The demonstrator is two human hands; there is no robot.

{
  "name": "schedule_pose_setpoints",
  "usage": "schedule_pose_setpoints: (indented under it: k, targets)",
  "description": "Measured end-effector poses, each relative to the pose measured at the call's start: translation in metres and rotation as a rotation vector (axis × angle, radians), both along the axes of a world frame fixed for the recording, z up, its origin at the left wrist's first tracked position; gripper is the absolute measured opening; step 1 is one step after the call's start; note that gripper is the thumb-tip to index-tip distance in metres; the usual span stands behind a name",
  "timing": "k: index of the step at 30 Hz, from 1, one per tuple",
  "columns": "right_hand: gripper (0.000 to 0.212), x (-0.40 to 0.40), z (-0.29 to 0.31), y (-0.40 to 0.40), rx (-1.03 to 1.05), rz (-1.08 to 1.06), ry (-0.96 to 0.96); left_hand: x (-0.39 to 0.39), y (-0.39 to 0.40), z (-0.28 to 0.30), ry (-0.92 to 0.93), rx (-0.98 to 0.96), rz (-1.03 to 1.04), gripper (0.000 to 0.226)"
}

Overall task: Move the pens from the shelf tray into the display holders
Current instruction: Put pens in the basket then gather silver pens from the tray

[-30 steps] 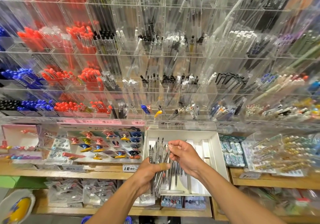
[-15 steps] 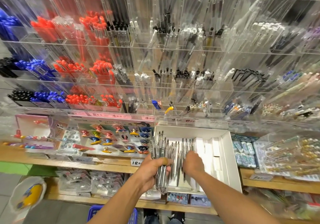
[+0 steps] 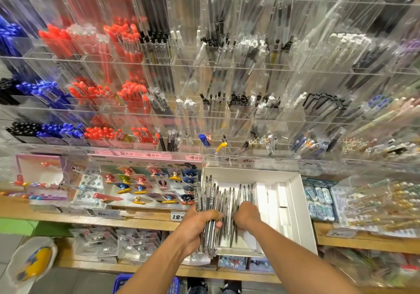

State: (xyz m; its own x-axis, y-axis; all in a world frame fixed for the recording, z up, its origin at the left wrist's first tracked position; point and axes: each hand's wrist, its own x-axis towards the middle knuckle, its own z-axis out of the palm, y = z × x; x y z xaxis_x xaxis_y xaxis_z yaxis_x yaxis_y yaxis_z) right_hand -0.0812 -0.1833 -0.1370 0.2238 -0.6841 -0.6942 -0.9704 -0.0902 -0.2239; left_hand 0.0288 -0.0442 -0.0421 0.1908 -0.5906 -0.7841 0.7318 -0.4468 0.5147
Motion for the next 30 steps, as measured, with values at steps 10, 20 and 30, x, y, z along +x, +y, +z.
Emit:
schedule_pose_setpoints:
  k: [10, 20, 30]
  targets:
    - [0.023, -0.034, 0.06, -0.017, 0.386, -0.314, -0.619, -0.001, -0.01, 0.0, -0.113, -0.042, -0.046, 0.14]
    - [0.016, -0.026, 0.107, -0.003, 0.807, -0.432, -0.891, -0.012, -0.021, 0.009, -0.114, -0.073, -0.17, 0.104]
    - [0.02, -0.026, 0.092, -0.01, 0.815, -0.46, -0.906, -0.007, -0.016, 0.008, -0.141, -0.049, -0.199, 0.087]
